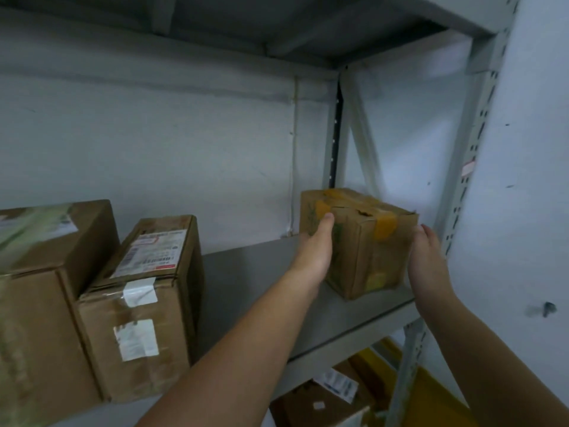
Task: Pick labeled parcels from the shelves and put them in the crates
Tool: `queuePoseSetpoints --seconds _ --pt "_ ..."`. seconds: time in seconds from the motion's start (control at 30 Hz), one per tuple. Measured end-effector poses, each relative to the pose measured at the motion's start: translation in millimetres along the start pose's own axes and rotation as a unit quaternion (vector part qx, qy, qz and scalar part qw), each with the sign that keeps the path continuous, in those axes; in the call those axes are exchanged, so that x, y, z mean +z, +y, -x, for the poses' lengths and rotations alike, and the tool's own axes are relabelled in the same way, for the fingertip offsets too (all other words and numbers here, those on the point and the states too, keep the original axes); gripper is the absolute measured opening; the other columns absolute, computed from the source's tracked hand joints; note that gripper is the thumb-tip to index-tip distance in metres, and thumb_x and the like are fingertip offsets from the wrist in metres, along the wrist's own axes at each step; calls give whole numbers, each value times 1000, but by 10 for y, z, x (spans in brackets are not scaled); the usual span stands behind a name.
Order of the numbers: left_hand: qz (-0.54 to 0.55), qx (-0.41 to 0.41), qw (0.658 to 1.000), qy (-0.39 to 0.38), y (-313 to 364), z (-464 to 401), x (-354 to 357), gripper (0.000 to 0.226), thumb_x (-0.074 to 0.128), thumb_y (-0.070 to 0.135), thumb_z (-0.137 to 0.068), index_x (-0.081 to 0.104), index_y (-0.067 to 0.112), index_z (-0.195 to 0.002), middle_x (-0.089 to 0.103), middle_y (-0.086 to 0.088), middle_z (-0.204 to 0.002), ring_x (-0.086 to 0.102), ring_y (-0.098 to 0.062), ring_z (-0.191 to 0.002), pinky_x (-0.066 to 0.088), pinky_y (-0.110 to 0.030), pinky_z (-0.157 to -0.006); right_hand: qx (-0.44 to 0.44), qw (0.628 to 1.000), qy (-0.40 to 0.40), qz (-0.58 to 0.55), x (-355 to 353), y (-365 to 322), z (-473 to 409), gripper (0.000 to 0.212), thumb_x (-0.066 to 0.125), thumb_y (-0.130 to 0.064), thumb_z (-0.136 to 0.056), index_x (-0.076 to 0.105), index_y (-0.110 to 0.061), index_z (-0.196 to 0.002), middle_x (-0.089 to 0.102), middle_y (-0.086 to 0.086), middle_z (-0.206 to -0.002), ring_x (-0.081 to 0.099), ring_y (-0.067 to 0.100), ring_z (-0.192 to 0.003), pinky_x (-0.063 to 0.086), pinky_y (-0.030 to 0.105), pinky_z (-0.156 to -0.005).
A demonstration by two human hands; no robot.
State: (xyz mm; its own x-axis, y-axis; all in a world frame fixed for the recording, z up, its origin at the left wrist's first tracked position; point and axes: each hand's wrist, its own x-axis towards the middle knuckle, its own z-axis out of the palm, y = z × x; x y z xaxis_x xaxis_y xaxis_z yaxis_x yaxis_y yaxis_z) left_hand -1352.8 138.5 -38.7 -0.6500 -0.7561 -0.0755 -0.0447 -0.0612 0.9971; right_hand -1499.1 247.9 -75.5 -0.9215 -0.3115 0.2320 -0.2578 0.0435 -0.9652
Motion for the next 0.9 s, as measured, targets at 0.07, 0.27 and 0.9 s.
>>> queuePoseSetpoints --seconds 0.07,0.27,0.9 --pt "34 -41 998 -27 42 -79 120 94 43 84 -94 31 27 -168 38 -4 -171 38 -31 -155 23 -54 -127 18 1000 -12 -3 -1 54 -162 69 23 -72 -98 43 -38 -155 46 1 -159 39 33 -149 30 59 -121" --pt "51 -98 994 -26 55 -396 395 119 48 99 -74 39 22 -164 55 -14 -156 54 -36 -138 39 -57 -119 147 980 -51 -124 1 110 -444 81 25 -75 -102 36 -23 -163 41 9 -165 39 32 -151 28 51 -126" --pt "105 90 975 175 -508 233 -699 53 43 12 -111 49 42 -154 70 -3 -141 68 -26 -125 58 -47 -101 -47 931 -304 -198 67 -57 240 75 95 -36 -60 66 -39 -130 78 -11 -122 72 11 -116 54 43 -105"
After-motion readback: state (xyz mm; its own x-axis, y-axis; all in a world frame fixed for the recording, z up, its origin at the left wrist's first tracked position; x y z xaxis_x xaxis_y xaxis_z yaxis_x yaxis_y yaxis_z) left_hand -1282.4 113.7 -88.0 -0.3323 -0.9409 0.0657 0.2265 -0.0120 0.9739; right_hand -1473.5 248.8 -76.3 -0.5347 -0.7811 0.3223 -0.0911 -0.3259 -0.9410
